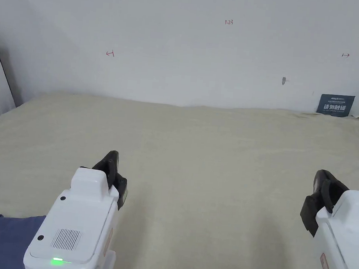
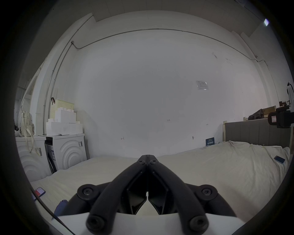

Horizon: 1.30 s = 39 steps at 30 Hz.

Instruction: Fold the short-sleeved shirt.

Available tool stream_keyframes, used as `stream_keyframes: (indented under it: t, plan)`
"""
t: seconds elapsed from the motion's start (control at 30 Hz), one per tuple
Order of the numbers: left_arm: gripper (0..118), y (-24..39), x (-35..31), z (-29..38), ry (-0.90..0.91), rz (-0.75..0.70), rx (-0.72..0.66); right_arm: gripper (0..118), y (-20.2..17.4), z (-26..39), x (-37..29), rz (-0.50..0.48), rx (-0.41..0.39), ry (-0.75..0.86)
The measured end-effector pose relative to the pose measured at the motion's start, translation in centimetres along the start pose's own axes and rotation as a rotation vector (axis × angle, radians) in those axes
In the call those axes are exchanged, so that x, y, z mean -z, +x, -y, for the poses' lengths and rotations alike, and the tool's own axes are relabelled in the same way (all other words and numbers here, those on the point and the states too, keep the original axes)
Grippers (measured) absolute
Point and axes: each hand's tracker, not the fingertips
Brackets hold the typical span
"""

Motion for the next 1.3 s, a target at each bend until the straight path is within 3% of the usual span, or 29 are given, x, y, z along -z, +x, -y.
stream_keyframes:
  t: [1.03, 1.13, 1.2, 1.27, 1.3]
  plan:
    - [0, -0.5, -0.4, 0.3, -0.009, 0.013, 0.001, 0, -0.2, -0.1, -0.5, 0.004, -0.003, 0.001]
    - [10, -0.6, -0.5, 0.3, -0.011, 0.031, -0.009, 2, -0.2, -0.2, -0.5, 0.009, -0.001, -0.005]
    - [34, -0.7, -0.5, 0.2, -0.018, 0.039, -0.019, 18, -0.1, -0.2, -0.5, 0.005, 0.001, -0.001]
    - [39, -0.8, -0.5, 0.1, -0.022, 0.044, -0.037, 23, -0.1, -0.3, -0.4, -0.002, -0.010, -0.014]
    - [53, -1.0, -0.4, 0.2, -0.020, 0.054, -0.052, 40, -0.1, -0.3, -0.3, -0.010, -0.009, -0.023]
